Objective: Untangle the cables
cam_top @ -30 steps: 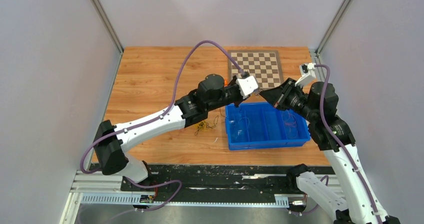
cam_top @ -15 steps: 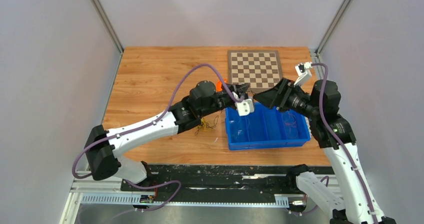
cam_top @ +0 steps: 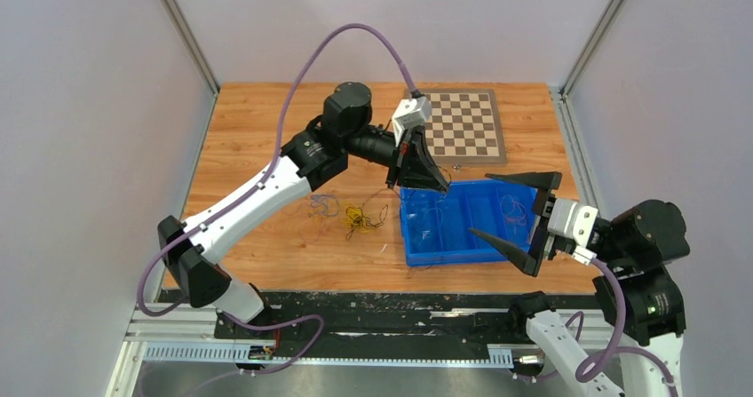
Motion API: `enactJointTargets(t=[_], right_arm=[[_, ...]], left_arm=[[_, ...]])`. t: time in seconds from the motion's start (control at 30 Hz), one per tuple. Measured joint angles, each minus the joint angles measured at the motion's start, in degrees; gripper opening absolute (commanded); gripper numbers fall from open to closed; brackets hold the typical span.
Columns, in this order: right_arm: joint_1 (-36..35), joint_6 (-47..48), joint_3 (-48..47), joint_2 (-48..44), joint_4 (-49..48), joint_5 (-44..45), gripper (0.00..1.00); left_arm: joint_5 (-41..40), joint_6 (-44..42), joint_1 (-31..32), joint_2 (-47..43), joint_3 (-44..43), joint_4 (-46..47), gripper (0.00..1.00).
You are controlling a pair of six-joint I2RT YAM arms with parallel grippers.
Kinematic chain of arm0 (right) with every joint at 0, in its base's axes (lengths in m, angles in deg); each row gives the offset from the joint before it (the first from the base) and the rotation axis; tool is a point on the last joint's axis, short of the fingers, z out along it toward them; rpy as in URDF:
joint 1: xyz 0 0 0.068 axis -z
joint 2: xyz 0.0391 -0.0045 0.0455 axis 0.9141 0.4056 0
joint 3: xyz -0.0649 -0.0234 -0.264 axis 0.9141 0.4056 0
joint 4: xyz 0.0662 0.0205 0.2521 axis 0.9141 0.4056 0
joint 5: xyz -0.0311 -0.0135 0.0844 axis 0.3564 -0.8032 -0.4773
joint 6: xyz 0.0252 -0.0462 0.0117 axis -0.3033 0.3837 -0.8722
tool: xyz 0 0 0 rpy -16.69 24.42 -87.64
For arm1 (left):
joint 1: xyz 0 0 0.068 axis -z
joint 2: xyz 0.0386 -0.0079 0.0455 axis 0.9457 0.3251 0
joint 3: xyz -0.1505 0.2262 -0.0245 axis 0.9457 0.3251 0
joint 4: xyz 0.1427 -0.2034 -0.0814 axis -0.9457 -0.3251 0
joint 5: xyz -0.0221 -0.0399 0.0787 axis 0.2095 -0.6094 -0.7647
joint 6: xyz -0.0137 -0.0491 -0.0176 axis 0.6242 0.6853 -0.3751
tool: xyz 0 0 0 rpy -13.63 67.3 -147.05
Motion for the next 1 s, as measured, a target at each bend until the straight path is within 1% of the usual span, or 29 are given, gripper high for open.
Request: enactJointTargets(t=[0.13, 0.2, 0.33, 0.4, 0.47, 0.63, 0.67, 0.8, 0.9, 1.0], right_arm=[[0.00, 1.51, -1.95, 4.07, -0.20, -6.21, 0.81], [0.00, 1.20, -1.95, 5.51, -0.59, -8.17, 0.81], [0.00, -1.86, -1.66, 6.88, -2.97, -11.76, 0.85], [0.00, -4.66, -1.40, 6.86, -5.31, -13.07, 0.86], [0.00, -7.39, -1.05, 6.78, -8.26, -13.92, 0.82], [0.00, -13.53, 0.90, 6.78, -15.04, -14.64, 0.69], [-0.02, -14.51, 1.55, 6.78, -16.15, -14.62, 0.66], [-0.61, -17.09, 4.09, 6.78, -18.73, -13.88, 0.64], [-1.88, -17.94, 5.64, 6.82, -19.56, -12.57, 0.57], [-2.86, -18.21, 6.27, 6.84, -19.87, -10.84, 0.47]], left_arm=[[8.15, 6.60, 1.36, 2.97, 0.61, -0.35, 0.00], [11.43, 10.84, 2.01, 3.48, 1.53, 1.95, 0.00], [16.76, 22.25, 3.58, 4.57, 3.15, 12.61, 0.00], [18.32, 27.15, 4.42, 5.27, 3.45, 17.86, 0.00], [19.37, 31.43, 5.18, 6.25, 3.45, 22.75, 0.00], [19.69, 38.64, 5.86, 8.61, 3.41, 30.23, 0.00], [19.65, 39.60, 5.86, 9.01, 3.41, 31.15, 0.00], [19.17, 42.64, 5.84, 10.27, 3.39, 33.81, 0.00], [18.80, 43.93, 5.77, 10.82, 3.37, 35.04, 0.00], [18.58, 44.70, 5.84, 11.10, 3.37, 35.78, 0.00]])
